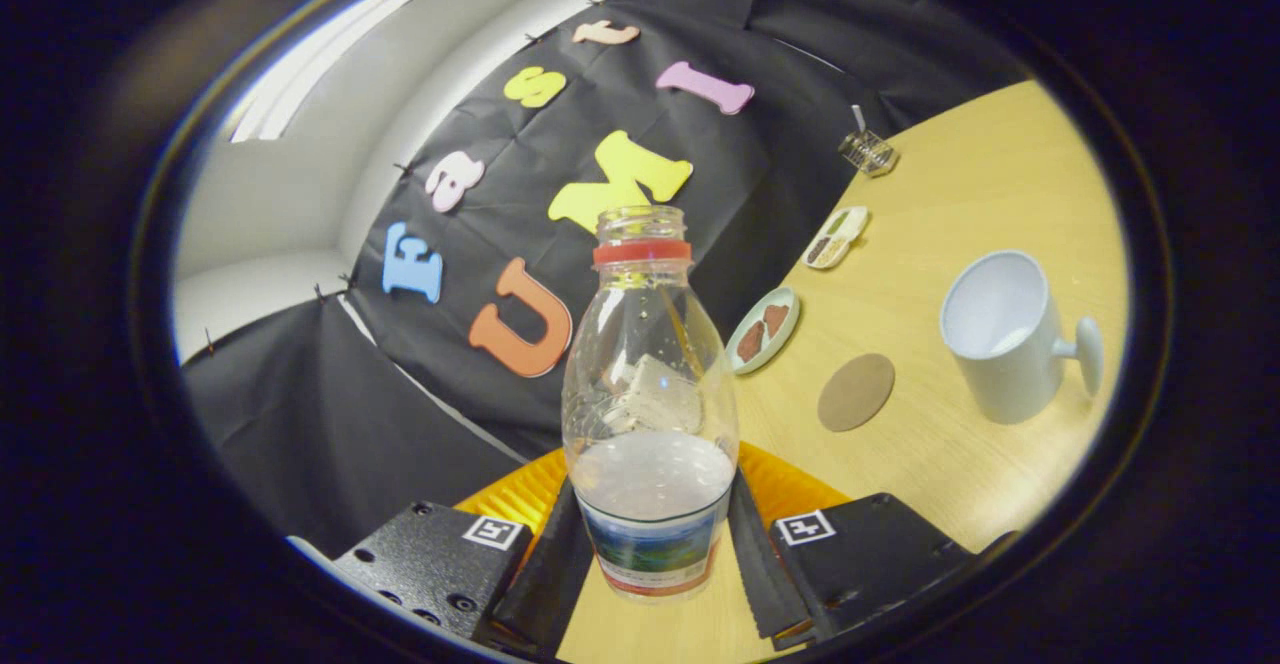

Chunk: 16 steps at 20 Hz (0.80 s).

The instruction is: Take the bottle from table, then pour the juice into the cup, finally place the bottle on the coaster

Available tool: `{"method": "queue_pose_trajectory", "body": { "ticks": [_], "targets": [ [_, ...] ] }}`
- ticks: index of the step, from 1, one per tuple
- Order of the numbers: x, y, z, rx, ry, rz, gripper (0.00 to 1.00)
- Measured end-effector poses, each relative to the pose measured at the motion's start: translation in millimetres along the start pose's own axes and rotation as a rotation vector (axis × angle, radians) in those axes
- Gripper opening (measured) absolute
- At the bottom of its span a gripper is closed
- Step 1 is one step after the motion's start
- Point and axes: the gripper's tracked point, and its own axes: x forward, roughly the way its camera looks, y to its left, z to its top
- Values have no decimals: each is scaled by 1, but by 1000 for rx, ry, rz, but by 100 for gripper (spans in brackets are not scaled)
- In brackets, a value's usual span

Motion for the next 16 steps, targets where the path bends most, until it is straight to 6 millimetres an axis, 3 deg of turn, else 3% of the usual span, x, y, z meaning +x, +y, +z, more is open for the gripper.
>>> {"method": "queue_pose_trajectory", "body": {
  "ticks": [6, 16],
  "targets": [
    [4, -15, 5, 337, -9, -10, 77],
    [1, -16, 19, 553, -27, 7, 76]
  ]
}}
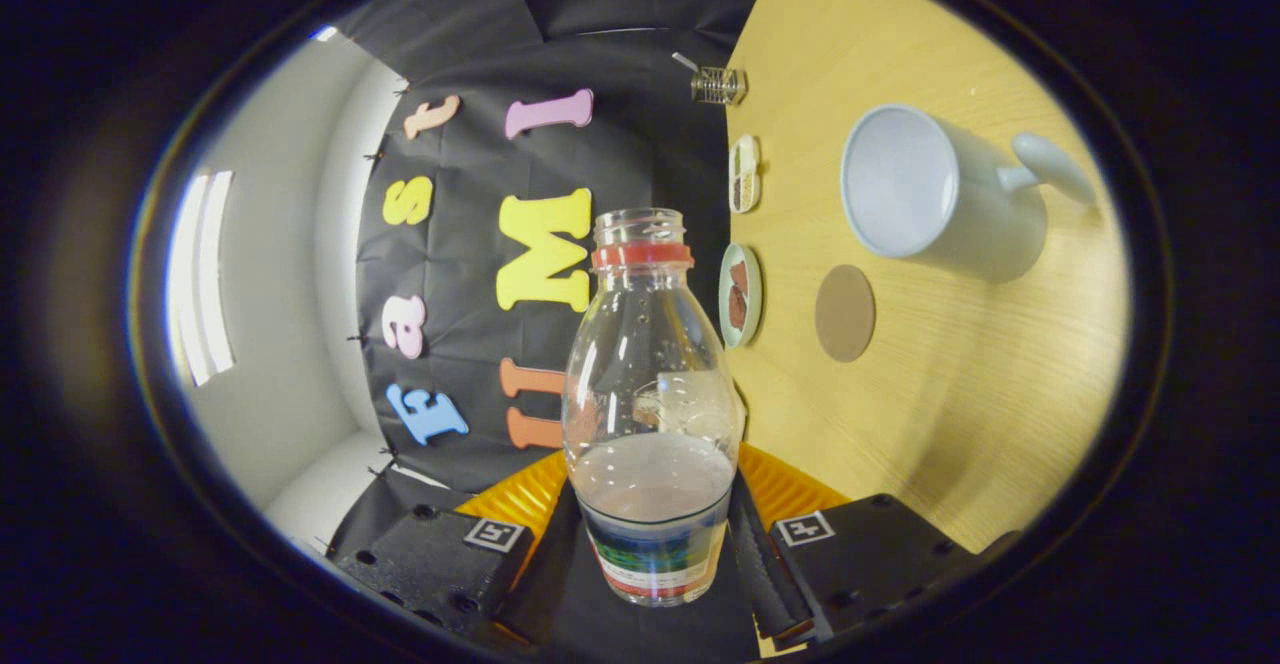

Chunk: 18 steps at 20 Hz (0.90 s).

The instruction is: Take the bottle from table, then pour the juice into the cup, finally place the bottle on the coaster

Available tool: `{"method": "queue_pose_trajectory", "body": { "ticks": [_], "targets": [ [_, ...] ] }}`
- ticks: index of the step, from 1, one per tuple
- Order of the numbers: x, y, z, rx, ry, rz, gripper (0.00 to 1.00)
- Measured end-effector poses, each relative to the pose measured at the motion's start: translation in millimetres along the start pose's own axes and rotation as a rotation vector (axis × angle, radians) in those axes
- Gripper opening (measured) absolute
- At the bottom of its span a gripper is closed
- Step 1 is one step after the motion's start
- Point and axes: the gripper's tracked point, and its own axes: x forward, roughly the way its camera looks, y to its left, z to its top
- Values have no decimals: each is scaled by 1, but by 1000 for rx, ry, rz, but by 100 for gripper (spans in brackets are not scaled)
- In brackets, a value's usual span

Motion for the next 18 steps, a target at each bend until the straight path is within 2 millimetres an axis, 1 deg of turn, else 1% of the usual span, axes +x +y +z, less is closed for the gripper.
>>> {"method": "queue_pose_trajectory", "body": {
  "ticks": [3, 7, 9, 18],
  "targets": [
    [-2, 1, 2, 60, 1, -3, 76],
    [-2, 11, 3, 165, 8, 11, 77],
    [0, 21, 6, 206, 11, 30, 76],
    [-2, 25, 12, 273, 10, 22, 76]
  ]
}}
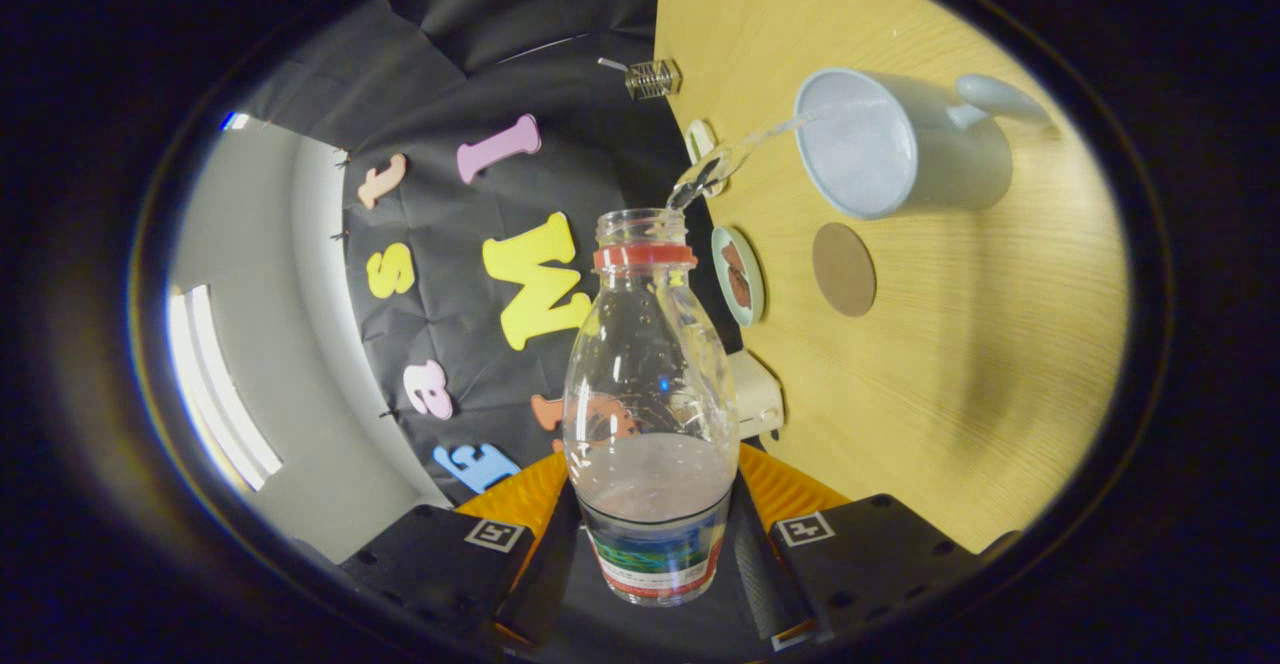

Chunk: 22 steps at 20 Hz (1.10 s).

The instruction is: Take the bottle from table, then pour the juice into the cup, finally place the bottle on the coaster

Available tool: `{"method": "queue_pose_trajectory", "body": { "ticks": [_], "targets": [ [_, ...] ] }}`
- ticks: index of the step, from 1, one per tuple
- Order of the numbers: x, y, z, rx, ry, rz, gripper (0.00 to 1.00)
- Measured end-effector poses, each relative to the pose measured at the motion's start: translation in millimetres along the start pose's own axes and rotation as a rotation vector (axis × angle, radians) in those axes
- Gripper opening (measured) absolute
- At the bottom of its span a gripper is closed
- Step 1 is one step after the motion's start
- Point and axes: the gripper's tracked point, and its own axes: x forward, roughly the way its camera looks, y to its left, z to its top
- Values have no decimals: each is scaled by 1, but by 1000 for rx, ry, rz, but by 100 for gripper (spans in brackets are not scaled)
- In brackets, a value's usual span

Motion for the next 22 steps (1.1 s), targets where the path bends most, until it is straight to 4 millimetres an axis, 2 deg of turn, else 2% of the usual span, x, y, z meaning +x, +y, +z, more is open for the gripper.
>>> {"method": "queue_pose_trajectory", "body": {
  "ticks": [22],
  "targets": [
    [-9, 21, -2, 122, 3, 38, 76]
  ]
}}
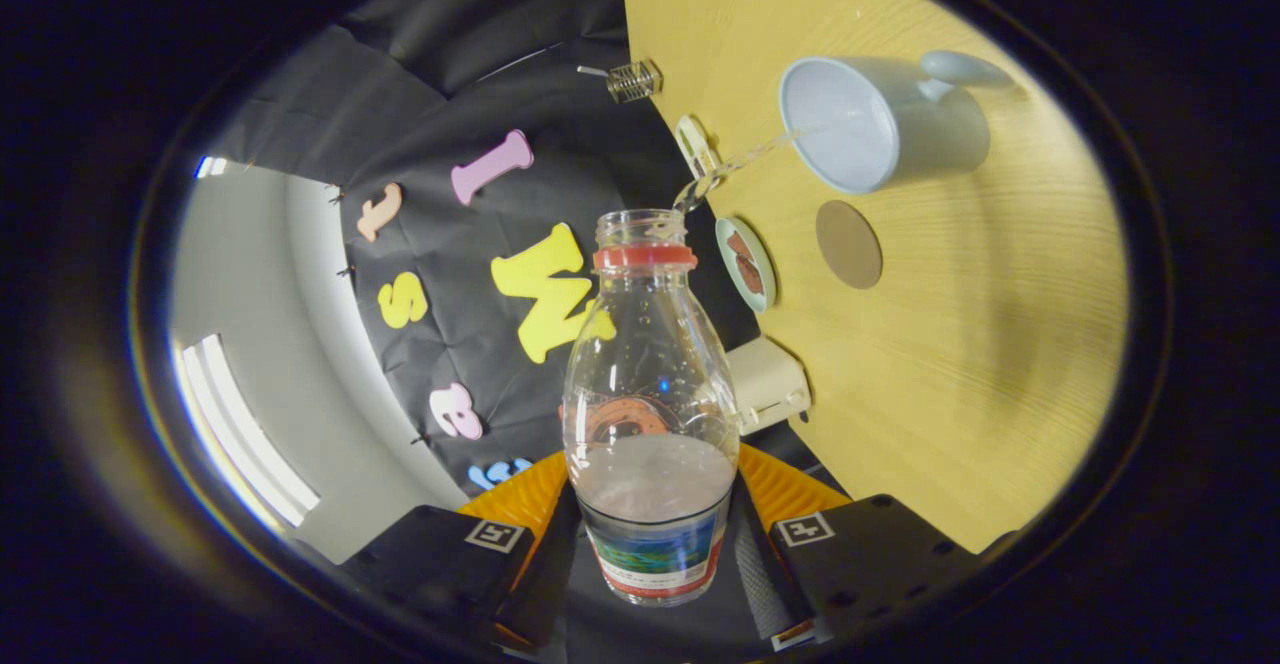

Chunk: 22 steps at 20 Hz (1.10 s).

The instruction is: Take the bottle from table, then pour the juice into the cup, finally place the bottle on the coaster

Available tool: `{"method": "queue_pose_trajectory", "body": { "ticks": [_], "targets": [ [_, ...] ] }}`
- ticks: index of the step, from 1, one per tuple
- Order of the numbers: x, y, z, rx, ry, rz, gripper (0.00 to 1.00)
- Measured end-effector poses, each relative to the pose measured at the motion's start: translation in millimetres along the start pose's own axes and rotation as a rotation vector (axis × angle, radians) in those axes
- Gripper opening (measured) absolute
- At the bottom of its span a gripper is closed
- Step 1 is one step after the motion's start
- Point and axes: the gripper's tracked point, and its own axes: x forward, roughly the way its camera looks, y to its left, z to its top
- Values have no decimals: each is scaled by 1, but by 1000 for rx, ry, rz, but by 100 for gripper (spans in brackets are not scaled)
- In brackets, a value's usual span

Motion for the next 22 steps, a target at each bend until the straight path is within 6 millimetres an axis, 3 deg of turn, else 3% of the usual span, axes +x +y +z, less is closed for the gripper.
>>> {"method": "queue_pose_trajectory", "body": {
  "ticks": [11, 22],
  "targets": [
    [1, 18, 5, 90, 1, 7, 76],
    [3, 59, 8, 207, 2, 41, 77]
  ]
}}
